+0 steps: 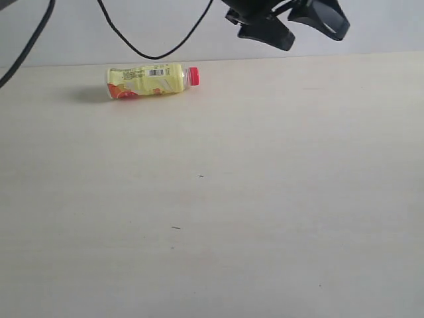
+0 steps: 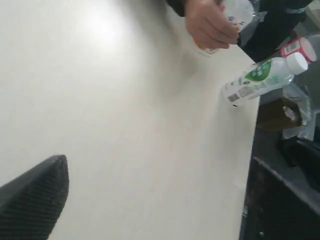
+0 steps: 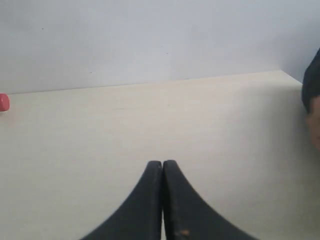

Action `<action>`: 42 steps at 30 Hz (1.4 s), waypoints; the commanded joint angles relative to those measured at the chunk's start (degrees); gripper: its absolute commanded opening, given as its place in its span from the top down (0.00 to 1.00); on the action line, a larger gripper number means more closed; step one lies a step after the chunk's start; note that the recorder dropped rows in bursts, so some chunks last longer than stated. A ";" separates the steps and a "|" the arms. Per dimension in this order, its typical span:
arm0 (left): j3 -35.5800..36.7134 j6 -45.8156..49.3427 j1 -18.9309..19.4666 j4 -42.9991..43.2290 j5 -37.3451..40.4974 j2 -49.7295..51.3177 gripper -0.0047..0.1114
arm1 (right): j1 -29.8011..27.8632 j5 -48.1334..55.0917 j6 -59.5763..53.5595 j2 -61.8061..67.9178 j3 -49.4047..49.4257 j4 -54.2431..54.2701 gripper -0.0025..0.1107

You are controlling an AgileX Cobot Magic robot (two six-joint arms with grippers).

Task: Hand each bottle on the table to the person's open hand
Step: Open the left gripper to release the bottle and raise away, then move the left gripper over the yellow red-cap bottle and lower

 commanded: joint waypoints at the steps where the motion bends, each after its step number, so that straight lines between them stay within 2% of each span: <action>1: 0.60 1.23 1.69 4.97 0.72 -1.74 0.17 | 0.16 -0.41 -0.05 -0.31 0.27 -0.08 0.98; 8: 0.60 1.86 1.69 9.23 0.72 -2.91 0.17 | 0.16 -0.41 -0.05 -0.31 0.27 -0.08 0.98; 12: 0.85 1.75 1.69 14.97 0.72 -4.43 0.17 | 0.16 -0.41 -0.15 -0.31 0.27 -0.08 0.98; 23: 8.09 1.80 1.69 27.85 0.72 -11.10 0.18 | 0.16 -0.41 -0.15 -0.31 0.27 -0.08 0.98; 28: 10.45 6.50 1.82 38.85 0.72 -13.02 0.29 | 0.16 -0.41 -0.15 -0.31 0.27 -0.08 0.98; 34: 11.27 17.37 3.71 39.34 0.72 -13.14 0.43 | 0.16 -0.41 -0.15 -0.31 0.27 -0.08 0.98; 39: 11.27 23.62 5.49 43.14 -0.35 -13.02 0.42 | 0.16 -0.41 -0.15 -0.31 0.27 -0.08 0.98; 42: 11.27 23.45 6.08 50.44 -1.77 -12.33 0.31 | 0.16 -0.41 -0.15 -0.31 0.27 -0.08 0.98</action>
